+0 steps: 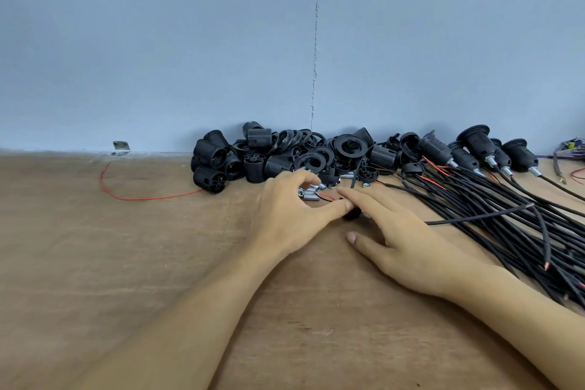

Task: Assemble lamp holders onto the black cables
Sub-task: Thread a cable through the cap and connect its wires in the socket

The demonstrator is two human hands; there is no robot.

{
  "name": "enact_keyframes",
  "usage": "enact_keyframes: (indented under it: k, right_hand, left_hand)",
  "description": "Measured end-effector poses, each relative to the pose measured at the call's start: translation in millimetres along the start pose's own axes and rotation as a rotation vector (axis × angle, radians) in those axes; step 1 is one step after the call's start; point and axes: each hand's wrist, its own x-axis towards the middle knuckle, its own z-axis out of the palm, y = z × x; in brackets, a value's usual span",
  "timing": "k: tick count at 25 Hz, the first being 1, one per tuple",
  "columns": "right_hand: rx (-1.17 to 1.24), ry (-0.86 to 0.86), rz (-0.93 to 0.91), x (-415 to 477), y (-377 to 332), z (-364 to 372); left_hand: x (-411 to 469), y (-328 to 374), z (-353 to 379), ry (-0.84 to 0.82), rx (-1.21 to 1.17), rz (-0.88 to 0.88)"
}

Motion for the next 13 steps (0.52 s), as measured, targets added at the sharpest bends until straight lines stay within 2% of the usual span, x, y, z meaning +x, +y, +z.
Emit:
enact_keyframes:
  k: [5,8,13]
  right_hand:
    - [-0.022,0.055,-0.003,8.8,1.1,0.9]
    - [-0.025,0.080,0.041,15.2,-2.0,1.6]
    - [-0.005,0.096,0.055,18.1,-12.1,8.1]
  left_hand:
    - [5.8,-5.1,8.5,0.046,-0.070,-0.097]
    - [3.4,-1.3,8.1,0.073,-0.104,-0.089]
    - [7.8,-4.1,0.3,0.222,-0.078,-0.193]
